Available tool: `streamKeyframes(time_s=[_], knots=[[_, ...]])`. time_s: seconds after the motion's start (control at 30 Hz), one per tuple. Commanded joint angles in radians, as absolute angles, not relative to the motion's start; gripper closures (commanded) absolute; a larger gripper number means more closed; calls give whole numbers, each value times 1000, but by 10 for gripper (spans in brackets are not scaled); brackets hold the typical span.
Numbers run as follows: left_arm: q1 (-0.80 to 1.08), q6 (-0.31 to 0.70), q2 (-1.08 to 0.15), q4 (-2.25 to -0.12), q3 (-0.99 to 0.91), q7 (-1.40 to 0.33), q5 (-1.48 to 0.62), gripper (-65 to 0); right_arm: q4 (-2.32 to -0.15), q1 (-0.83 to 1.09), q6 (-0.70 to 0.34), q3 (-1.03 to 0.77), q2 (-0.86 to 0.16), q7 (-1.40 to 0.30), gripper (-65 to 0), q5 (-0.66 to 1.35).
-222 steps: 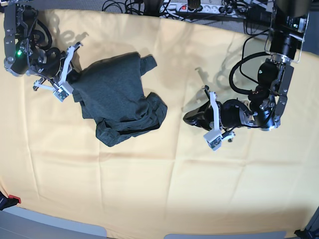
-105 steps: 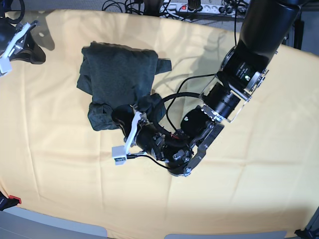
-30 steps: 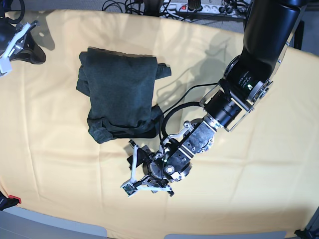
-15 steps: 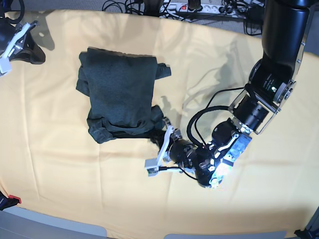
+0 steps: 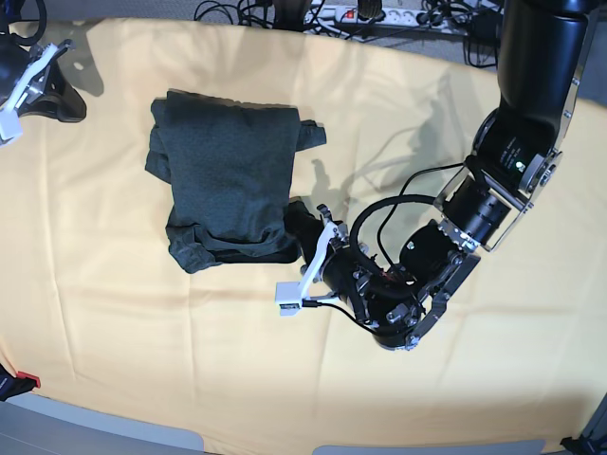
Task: Fold the T-shirt properly
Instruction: 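Press the bundle's loose edge flat with the left gripper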
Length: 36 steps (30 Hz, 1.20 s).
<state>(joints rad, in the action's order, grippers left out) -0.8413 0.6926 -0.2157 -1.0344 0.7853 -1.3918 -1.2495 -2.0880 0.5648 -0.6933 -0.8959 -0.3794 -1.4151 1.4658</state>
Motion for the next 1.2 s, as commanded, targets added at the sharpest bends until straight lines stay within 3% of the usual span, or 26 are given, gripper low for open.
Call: streamKeyframes(time_s=[0.0, 0.27, 0.47, 0.97, 1.17], knots=[[-865, 698, -213, -1049, 780, -1396, -1272, 0, -2102, 565, -698, -906, -396, -1396, 0, 1484], [-839, 698, -223, -1049, 805, -1396, -1265, 0, -2102, 565, -698, -906, -396, -1396, 0, 1484], [-826, 698, -221, -1049, 805, -1384, -1143, 0, -2102, 565, -698, -906, -396, -1396, 0, 1484], [-792, 698, -219, -1049, 805, -934, -622, 0, -2102, 565, -698, -906, -397, -1396, 0, 1484], [-824, 539, -219, -1049, 804, -726, -427, 0, -2102, 565, -698, -906, -396, -1396, 0, 1484]])
